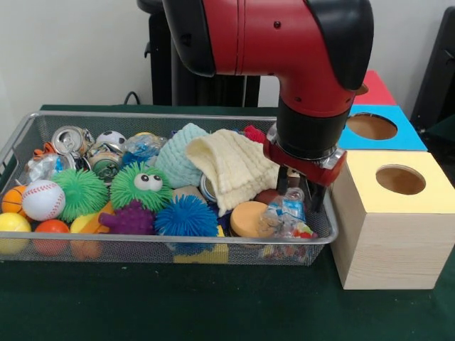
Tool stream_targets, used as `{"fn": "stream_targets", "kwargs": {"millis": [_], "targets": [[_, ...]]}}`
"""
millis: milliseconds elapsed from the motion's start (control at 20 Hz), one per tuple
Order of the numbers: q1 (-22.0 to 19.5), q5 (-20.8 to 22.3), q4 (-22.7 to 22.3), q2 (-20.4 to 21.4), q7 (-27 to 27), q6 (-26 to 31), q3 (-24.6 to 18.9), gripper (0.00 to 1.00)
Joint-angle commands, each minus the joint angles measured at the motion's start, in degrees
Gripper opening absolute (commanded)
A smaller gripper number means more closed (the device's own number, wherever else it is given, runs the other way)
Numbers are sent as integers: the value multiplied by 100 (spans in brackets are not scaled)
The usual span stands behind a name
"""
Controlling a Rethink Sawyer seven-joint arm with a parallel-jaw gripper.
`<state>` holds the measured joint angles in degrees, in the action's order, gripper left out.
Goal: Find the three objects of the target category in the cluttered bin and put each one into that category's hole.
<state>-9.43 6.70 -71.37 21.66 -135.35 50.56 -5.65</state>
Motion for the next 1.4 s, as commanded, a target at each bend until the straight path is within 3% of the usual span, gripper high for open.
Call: {"fn": "stream_targets", "kwargs": {"millis": [50,500,1000,1400], "targets": [[-186,505,168,-259,1049,-521,-521,100],[-291,638,264,-359,1125,-679,-648,100],[-606,789,689,-365,1561,12,-881,100],[-531,973,434,-221,1301,-119,-918,100]]}}
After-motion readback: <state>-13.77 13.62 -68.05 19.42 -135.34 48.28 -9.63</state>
